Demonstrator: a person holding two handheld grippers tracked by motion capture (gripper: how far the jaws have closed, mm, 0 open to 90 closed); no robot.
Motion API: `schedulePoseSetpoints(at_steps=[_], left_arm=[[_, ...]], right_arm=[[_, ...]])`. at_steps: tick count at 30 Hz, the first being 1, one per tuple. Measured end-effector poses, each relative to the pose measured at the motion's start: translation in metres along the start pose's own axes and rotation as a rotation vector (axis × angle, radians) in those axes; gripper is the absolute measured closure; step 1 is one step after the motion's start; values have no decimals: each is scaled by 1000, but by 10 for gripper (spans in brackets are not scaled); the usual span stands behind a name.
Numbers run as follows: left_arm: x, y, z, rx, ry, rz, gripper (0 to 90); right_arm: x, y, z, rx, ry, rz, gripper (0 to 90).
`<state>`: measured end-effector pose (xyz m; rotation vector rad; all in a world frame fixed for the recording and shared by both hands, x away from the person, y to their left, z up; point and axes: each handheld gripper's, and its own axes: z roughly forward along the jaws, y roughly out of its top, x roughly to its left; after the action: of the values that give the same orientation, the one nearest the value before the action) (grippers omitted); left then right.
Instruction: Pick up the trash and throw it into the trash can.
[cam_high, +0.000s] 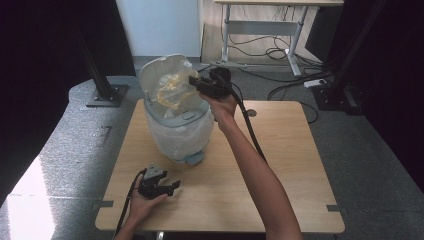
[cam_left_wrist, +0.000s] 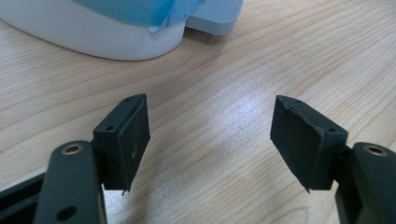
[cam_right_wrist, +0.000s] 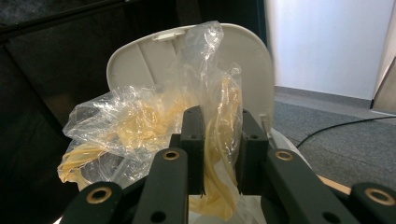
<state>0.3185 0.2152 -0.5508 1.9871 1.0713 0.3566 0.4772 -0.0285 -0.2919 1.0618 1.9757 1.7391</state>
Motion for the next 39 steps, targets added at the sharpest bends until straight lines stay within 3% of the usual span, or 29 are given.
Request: schedulePoseSetpoints(at_steps=[10,16,17,18,19,21,23,28,31,33,37,39], left_arm=[[0,0,0,0,1,2,282],[0,0,-1,-3,0,3,282],[0,0,-1,-3,1,2,282],[0,0,-1,-3,1,2,282],[0,0,-1,-3,1,4,282],[0,0,-1,-2,1,3,282],[1,0,-1,-2,1,4,282],[1,0,-1,-1,-1,5,282],[0,0,-1,-2,1,5,282],[0,0,-1,0,0,5,282],[-1,1,-2,-5,1,2,282],[-2,1,-1,-4,1,3,281]], right_arm=[[5,0,13,-5,5,7,763],[7,1,15,-8,3,-13,743],[7,1,16,-15,4,-23,559],[7,1,16,-15,4,-23,559],[5,1,20,16,-3,8,348],[5,1,21,26,-12,11,322],[5,0,19,40,-47,-25,293],[5,-4,0,26,-58,-76,287],[-3,-12,-22,8,-70,-80,294],[-5,-14,-27,6,-72,-77,300],[-21,-33,-60,3,-80,-68,312],[-22,-36,-65,2,-82,-68,313]])
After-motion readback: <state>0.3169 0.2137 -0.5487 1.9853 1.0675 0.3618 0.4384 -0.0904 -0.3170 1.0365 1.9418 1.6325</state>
